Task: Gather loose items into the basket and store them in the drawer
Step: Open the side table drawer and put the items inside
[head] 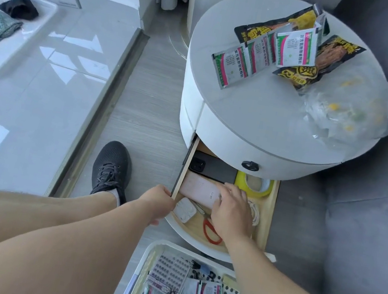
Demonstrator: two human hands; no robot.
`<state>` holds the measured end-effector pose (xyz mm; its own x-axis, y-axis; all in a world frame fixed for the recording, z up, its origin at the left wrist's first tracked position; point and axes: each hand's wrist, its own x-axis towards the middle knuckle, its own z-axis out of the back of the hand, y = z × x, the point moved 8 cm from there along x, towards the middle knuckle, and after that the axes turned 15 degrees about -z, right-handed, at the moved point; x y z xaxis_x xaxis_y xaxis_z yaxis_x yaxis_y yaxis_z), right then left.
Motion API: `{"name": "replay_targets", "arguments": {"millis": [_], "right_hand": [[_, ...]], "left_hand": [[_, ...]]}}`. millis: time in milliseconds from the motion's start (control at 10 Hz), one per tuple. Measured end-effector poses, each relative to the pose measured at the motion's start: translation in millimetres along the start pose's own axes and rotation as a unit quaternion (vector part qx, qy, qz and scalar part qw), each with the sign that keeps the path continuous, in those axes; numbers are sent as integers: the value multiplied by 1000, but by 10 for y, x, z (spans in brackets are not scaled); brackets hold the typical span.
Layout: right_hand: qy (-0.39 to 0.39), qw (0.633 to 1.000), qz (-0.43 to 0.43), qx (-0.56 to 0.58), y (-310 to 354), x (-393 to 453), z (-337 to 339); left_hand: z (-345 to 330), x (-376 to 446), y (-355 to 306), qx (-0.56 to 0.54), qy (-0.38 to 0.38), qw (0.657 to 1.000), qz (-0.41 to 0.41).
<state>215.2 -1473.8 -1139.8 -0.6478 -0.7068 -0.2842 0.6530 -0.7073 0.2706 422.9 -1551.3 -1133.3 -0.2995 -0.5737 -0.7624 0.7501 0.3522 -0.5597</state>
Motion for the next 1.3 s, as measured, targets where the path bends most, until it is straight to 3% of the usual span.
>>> {"name": "replay_targets", "arguments": {"millis": [100, 200, 300, 400, 600, 700, 900, 1000, 1100, 1200, 1300], "right_hand": [[-135, 968, -182, 107, -502, -368, 475], [-158, 873, -413, 204, -1161, -752, 735], [-52, 735, -576, 355, -1614, -985, 402], [-1, 602, -587, 542, -1487, -1012, 269], [-5, 484, -571, 663, -1188, -1079, 380], [15, 420, -527, 739, -1108, -845, 480], [115, 370, -408, 827, -937, -64, 779], [125, 369, -386, 836, -878, 263, 827], [127, 387, -359, 840, -837, 560, 902], [112, 397, -365, 835, -845, 678, 885], [107, 458, -369, 802, -857, 639, 872]], "left_hand": [[45, -90, -81, -25, -22, 999, -4], [67, -277, -106, -118, -59, 991, 30], [44, -522, -1, -272, -88, 954, 94], [-23, -614, 24, -355, -102, 922, 117], [-142, -641, -141, -478, -202, 844, 133], [-187, -527, -379, -487, -225, 839, 87], [-267, 28, -1003, -600, -158, 783, 41], [-243, 295, -1240, -677, -98, 729, 15], [-210, 429, -1491, -700, -52, 712, -19], [-187, 463, -1512, -671, -74, 737, -15], [-220, 454, -1452, -621, -69, 780, -26]]}}
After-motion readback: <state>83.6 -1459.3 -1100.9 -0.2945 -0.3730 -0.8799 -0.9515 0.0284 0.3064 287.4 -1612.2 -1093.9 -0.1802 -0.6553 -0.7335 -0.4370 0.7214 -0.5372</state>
